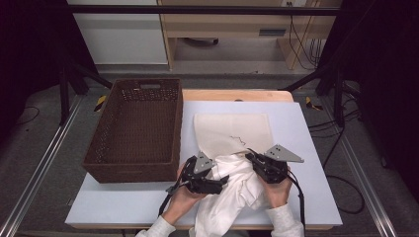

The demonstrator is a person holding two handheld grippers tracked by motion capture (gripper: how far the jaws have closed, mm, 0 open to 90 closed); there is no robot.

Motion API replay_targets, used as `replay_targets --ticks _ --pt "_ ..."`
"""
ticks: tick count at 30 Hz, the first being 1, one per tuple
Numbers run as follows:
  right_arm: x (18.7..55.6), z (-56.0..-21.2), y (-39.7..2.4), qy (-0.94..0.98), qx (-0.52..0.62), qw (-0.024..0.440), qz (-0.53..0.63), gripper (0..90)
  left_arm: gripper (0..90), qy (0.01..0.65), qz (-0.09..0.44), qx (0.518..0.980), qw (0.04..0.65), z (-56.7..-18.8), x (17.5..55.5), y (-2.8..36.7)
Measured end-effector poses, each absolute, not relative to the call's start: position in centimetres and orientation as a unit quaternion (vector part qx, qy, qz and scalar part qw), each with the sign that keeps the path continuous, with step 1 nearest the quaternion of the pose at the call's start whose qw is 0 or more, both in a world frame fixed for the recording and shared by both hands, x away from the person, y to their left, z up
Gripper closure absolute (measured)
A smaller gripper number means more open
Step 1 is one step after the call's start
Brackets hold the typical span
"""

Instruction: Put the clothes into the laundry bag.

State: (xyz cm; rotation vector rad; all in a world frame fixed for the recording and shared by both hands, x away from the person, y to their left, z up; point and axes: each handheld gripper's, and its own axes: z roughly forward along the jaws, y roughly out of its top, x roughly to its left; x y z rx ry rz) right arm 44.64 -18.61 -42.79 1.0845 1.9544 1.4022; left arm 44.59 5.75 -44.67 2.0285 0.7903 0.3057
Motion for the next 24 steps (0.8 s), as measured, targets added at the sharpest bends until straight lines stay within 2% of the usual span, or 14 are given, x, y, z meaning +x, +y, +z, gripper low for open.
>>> replay_targets --ticks 1,3,6,7,8,13,15,21,24 --pt "44.6 -42.8 -18.6 0.717 0.398 0.249 0.515 86.3 22.7 0.32 0.124 0.822 0.454 -44.7 44.6 5.8" --pt "44.7 -42.9 -18.5 0.72 0.397 0.253 0.511 86.3 39.3 0.313 0.082 0.826 0.461 -45.8 45.1 5.1" --pt "44.7 -43.0 -18.6 0.72 0.399 0.253 0.509 86.4 61.2 0.309 0.084 0.824 0.466 -45.6 44.8 5.0" --pt "44.7 -43.0 -18.6 0.72 0.399 0.253 0.509 86.4 70.6 0.305 0.105 0.822 0.47 -45.1 44.2 4.9" --pt "44.8 -43.1 -18.6 0.719 0.4 0.251 0.51 86.4 73.4 0.301 0.107 0.822 0.472 -44.7 43.8 4.9" --pt "44.7 -43.1 -18.4 0.718 0.402 0.249 0.511 86.5 75.5 0.254 0.102 0.815 0.511 -42.4 41.9 3.2" --pt "44.7 -43.1 -18.4 0.717 0.401 0.247 0.514 86.6 75.4 0.24 0.123 0.824 0.499 -41.9 41.6 1.6" --pt "44.5 -42.6 -19.0 0.71 0.401 0.245 0.524 86.6 74.9 0.255 0.103 0.84 0.468 -43.6 43.8 -1.2" --pt "44.4 -42.3 -19.0 0.71 0.397 0.248 0.526 86.6 74.5 0.256 0.126 0.843 0.455 -43.7 44.3 -1.9"
